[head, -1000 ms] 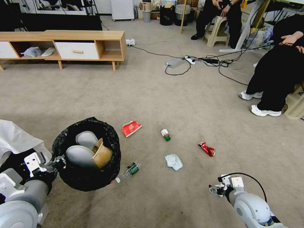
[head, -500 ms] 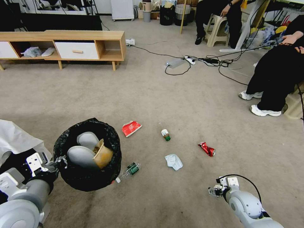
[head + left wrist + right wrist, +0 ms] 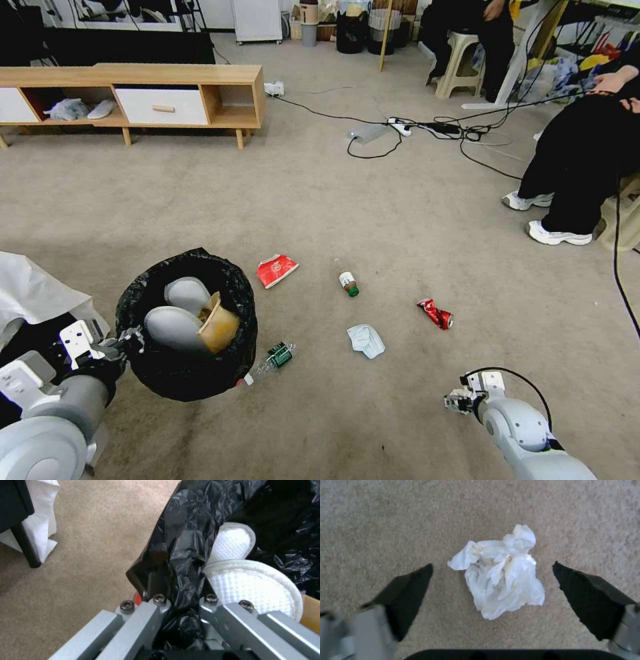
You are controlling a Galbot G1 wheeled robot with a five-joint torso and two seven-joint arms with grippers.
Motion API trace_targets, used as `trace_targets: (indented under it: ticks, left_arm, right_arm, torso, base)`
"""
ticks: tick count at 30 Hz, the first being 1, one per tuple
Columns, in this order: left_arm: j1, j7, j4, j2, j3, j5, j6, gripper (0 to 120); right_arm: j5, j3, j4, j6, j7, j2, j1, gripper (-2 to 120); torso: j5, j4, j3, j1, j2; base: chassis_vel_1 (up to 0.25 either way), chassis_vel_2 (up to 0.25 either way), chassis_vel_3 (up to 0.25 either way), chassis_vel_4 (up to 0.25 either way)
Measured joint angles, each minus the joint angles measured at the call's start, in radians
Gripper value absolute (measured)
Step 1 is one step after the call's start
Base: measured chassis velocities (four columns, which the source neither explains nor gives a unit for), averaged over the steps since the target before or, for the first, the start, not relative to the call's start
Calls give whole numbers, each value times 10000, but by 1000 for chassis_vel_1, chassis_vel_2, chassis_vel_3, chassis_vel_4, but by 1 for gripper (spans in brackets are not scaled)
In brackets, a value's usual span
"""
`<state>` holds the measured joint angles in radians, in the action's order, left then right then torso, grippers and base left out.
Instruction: Pick up the trash bin and place the garbage on the floor into it.
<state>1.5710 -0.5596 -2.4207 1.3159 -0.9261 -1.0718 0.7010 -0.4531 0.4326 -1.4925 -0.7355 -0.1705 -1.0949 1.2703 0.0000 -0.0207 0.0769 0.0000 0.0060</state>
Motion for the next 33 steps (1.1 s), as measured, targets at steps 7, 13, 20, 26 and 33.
trace_targets:
  ticks: [7, 13, 20, 26, 33]
  left_arm:
    - [-30, 0, 49, -4, 8, 0, 2, 4]
    - [-38, 3, 98, -17, 23, 2, 3, 4]
    - [-66, 9, 134, -38, 34, 1, 4, 4]
    - [-86, 13, 155, -55, 58, 0, 4, 4]
    - [-47, 26, 159, -144, 34, -16, 5, 4]
  right_arm:
    - [263, -174, 286, 0, 81, -189, -174, 67]
    - [571, -246, 764, 5, 102, -454, -522, 43]
    - [659, -249, 745, 14, 71, -424, -431, 22]
    - [694, -200, 728, 14, 65, -360, -382, 2]
    - [891, -132, 944, 18, 74, -264, -384, 0]
  torso:
    - [-1, 0, 0, 0, 0]
    - [-2, 0, 0, 0, 0]
    - [-1, -1, -1, 0, 0]
    - [2, 0, -1, 0, 0]
    - [3, 3, -1, 0, 0]
  base:
    - [0, 0, 0, 0]
    - [0, 0, 0, 0]
    - [0, 0, 0, 0]
    - [0, 0, 0, 0]
    - [0, 0, 0, 0]
